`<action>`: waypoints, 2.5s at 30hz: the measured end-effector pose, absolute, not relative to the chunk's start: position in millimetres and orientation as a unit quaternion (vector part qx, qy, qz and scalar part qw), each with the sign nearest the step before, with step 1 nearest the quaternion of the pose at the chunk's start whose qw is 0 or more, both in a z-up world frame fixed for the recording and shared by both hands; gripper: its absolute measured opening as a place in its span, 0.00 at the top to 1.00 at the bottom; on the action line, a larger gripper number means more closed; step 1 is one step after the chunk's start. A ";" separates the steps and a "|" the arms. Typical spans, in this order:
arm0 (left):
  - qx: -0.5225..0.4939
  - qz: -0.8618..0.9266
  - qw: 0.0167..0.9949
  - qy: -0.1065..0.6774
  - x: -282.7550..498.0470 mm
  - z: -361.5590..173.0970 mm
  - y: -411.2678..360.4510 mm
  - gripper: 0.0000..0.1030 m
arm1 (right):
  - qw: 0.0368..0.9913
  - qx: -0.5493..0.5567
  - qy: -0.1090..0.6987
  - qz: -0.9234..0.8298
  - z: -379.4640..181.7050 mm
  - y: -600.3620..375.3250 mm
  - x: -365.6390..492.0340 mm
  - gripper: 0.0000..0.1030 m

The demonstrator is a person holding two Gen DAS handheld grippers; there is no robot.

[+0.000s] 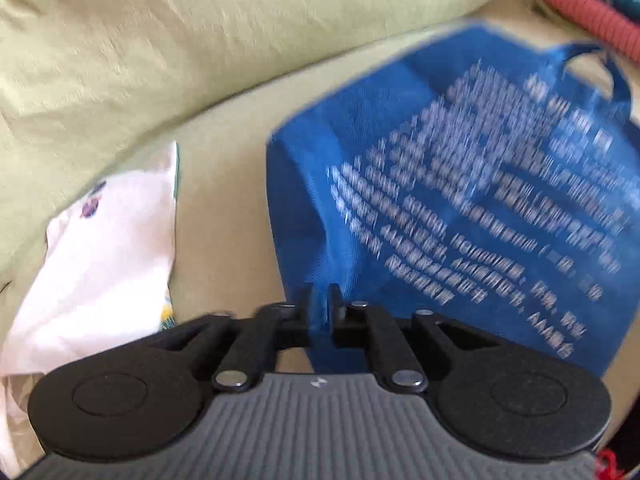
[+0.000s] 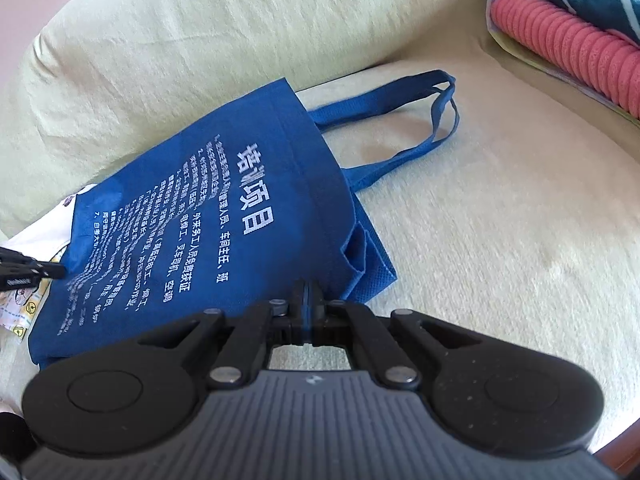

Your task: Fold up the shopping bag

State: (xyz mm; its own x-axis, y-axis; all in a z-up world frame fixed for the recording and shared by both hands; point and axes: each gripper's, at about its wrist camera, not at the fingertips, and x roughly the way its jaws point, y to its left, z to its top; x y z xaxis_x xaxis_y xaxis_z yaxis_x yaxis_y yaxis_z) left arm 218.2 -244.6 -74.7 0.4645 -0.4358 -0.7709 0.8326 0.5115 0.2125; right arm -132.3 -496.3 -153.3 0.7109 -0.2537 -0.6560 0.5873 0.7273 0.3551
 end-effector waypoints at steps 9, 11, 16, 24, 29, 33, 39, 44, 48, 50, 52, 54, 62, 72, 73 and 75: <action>0.239 -0.417 0.784 0.393 266.2 -92.4 -269.8 0.62 | 0.881 0.283 0.301 -0.232 -153.7 -499.1 -131.7 1.00; 0.275 -0.382 0.782 0.408 274.5 -109.0 -274.5 0.57 | 0.880 0.281 0.304 -0.232 -152.9 -499.1 -130.4 1.00; 0.314 -0.346 0.800 0.377 254.8 -89.5 -280.1 0.53 | 0.880 0.271 0.314 -0.232 -150.5 -498.8 -127.5 1.00; 0.346 -0.316 0.820 0.328 205.1 -46.9 -281.4 0.53 | 0.877 0.270 0.320 -0.236 -149.5 -498.4 -127.5 1.00; 0.336 -0.334 0.817 0.329 186.5 -48.8 -287.5 0.53 | 0.877 0.268 0.321 -0.237 -149.4 -497.6 -126.8 1.00; 0.312 -0.374 0.800 0.350 167.7 -54.4 -282.4 0.53 | 0.877 0.263 0.326 -0.238 -148.3 -496.6 -124.9 1.00; 0.334 -0.400 0.767 0.374 147.3 -104.7 -279.0 0.46 | 0.877 0.264 0.325 -0.237 -148.6 -496.7 -125.7 1.00; 0.282 -0.422 0.792 0.338 199.4 -60.7 -262.2 0.19 | 0.878 0.259 0.328 -0.232 -148.4 -496.5 -125.2 1.00; 0.217 -0.446 0.790 0.360 274.8 -41.4 -277.6 0.10 | 0.878 0.261 0.332 -0.226 -148.2 -499.2 -124.9 1.00; 0.206 -0.459 0.775 0.383 311.4 -41.8 -298.9 0.10 | 0.878 0.261 0.334 -0.225 -147.8 -499.4 -124.3 1.00; 0.212 -0.485 0.753 0.391 336.0 -41.5 -321.6 0.10 | 0.877 0.257 0.339 -0.222 -147.0 -500.1 -122.8 1.00; 0.228 -0.522 0.720 0.397 358.0 -41.7 -349.7 0.10 | 0.877 0.257 0.344 -0.218 -146.5 -501.7 -121.6 1.00; 0.349 -0.581 0.581 0.451 376.5 -95.9 -445.7 0.13 | 0.873 0.263 0.359 -0.201 -145.5 -509.1 -118.3 1.00; 0.440 -0.627 0.576 0.288 279.5 -67.2 -417.5 1.00 | 0.873 0.271 0.358 -0.190 -146.6 -512.9 -120.7 1.00; 0.459 -0.627 0.581 0.244 256.8 -58.5 -405.6 1.00 | 0.873 0.273 0.355 -0.192 -147.1 -512.2 -122.0 1.00; 0.491 -0.621 0.592 0.155 212.2 -43.8 -381.9 1.00 | 0.874 0.275 0.351 -0.193 -147.8 -511.6 -123.1 1.00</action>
State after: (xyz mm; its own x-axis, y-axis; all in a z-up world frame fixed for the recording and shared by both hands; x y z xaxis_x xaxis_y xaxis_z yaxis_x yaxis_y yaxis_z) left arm 212.2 -381.9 -43.8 0.1814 -0.5818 -0.7928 0.8867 -0.2518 0.3877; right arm -123.1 -511.6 -147.8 0.6792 -0.1450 -0.7195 0.5310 0.7738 0.3453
